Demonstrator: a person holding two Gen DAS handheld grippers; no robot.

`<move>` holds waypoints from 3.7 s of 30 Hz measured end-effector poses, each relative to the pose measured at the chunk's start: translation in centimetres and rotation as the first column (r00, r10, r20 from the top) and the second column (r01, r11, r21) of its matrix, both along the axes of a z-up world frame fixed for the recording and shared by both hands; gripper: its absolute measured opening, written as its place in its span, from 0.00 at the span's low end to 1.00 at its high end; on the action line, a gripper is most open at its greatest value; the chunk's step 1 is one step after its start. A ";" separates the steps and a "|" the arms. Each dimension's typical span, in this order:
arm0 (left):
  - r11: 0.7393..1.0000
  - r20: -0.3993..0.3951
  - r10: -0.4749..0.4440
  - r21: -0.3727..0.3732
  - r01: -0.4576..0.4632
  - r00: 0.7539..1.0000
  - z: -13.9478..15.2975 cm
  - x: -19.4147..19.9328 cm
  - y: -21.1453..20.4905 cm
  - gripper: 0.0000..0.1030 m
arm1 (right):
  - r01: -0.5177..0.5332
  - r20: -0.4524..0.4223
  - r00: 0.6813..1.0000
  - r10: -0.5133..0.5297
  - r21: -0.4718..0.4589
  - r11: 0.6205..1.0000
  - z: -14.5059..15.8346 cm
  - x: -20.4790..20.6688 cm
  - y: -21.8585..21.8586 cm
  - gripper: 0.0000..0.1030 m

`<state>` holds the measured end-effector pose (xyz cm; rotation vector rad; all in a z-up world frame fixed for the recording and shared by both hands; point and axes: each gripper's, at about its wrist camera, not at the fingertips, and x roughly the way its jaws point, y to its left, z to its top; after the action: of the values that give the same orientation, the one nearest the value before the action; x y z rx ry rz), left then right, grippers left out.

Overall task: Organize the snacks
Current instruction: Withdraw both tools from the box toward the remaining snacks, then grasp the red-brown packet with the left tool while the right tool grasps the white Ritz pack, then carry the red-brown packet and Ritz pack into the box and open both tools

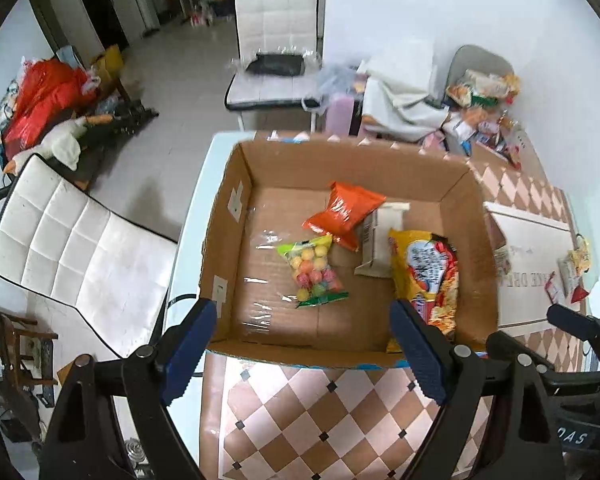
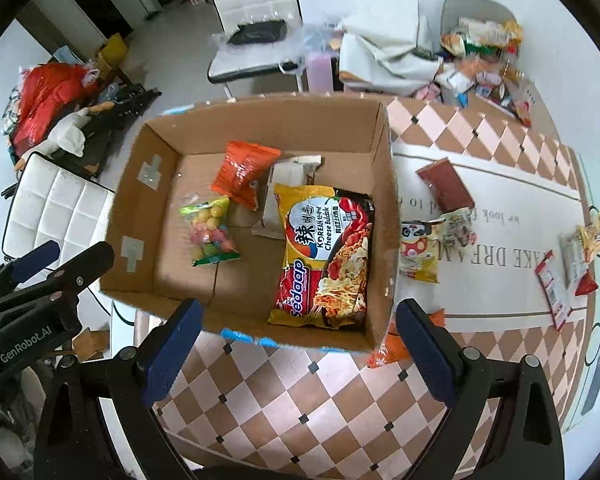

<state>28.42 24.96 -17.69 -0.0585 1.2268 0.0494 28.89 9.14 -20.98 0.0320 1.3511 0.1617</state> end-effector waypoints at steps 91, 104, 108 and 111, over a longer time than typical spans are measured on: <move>0.977 -0.452 -0.211 -0.083 0.194 0.867 -22.8 20.2 -40.2 0.55 | 0.107 -0.380 0.910 -0.166 -0.170 0.980 -20.9 13.9 -47.5 0.76; 0.970 -0.340 -0.240 -0.125 0.209 0.909 -17.7 17.6 -39.4 0.51 | 0.236 -0.314 0.914 -0.255 -0.099 0.967 -19.9 12.0 -48.0 0.75; 0.957 -0.281 -0.264 -0.197 0.214 0.923 -14.5 16.2 -38.1 0.51 | 0.269 -0.274 0.924 -0.267 -0.031 0.963 -16.8 12.0 -47.8 0.75; 0.946 -0.230 -0.271 -0.242 0.215 0.935 -11.3 15.2 -36.3 0.51 | 0.255 -0.236 0.941 -0.243 0.022 0.967 -13.0 12.2 -45.9 0.75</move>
<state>43.61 -11.35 -28.96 -0.0884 1.4918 -0.3024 41.04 -36.72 -33.94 0.2728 1.5624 -0.0226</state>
